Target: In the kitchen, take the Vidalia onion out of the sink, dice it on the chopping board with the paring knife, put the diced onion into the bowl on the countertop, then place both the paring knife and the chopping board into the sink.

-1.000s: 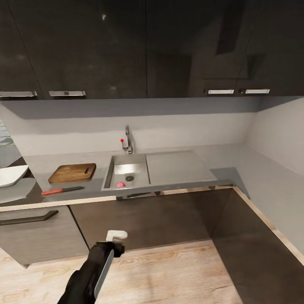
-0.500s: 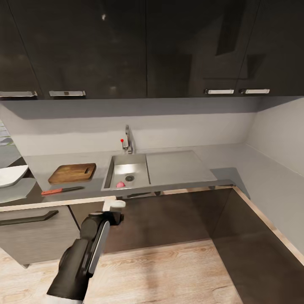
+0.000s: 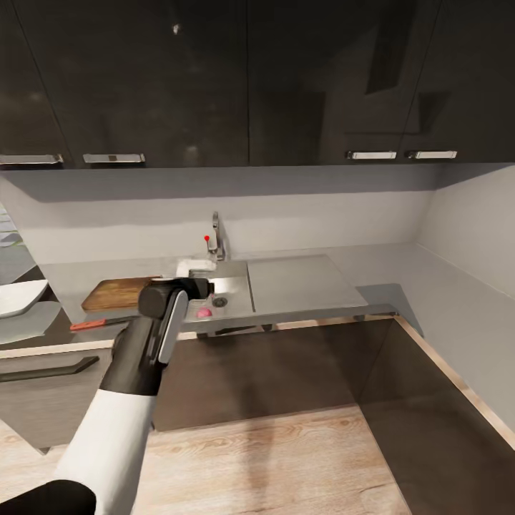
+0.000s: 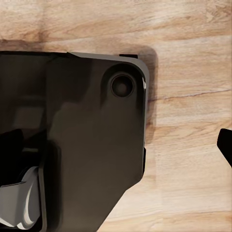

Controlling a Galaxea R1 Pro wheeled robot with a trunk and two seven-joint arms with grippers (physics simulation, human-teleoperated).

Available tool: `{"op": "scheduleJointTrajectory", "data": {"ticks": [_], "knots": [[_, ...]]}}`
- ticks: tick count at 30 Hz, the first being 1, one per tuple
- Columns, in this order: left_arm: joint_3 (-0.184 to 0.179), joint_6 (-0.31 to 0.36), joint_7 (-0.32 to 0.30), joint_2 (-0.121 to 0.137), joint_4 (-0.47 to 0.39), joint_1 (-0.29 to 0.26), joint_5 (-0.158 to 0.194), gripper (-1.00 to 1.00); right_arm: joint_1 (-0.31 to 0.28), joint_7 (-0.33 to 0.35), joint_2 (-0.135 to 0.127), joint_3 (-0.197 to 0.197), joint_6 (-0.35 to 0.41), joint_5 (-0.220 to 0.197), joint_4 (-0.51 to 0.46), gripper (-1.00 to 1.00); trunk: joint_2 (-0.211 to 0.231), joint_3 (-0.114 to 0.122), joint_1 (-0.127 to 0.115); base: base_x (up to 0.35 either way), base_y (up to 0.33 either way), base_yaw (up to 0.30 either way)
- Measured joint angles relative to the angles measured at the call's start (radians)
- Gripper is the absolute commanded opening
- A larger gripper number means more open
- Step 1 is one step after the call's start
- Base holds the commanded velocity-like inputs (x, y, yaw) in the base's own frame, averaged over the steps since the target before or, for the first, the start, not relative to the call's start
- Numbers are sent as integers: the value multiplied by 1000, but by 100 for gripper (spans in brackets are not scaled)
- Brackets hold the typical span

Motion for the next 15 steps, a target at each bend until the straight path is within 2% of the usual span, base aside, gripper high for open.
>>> {"op": "scheduleJointTrajectory", "data": {"ticks": [4, 6, 13, 15], "knots": [[0, -1, -2, 0, 112, -95, 44, 100, 0, 0, 0, 0, 0, -1, -1, 100, 0, 0, 0, 0, 0, 0], [0, -2, -2, 0, 168, -118, 53, 100, 0, 0, 0, 0, 0, -1, -1, 100, 0, 0, 0, 0, 0, 0], [2, -5, -4, 3, 403, -139, 64, 100, 0, 1, -1, 0, -1, -1, -1, 100, 0, 0, 0, 0, 0, 0], [1, -6, -5, 6, 445, -140, 64, 100, 0, 1, -1, 1, -2, -1, -1, 100, 0, 0, 0, 0, 0, 0]]}}
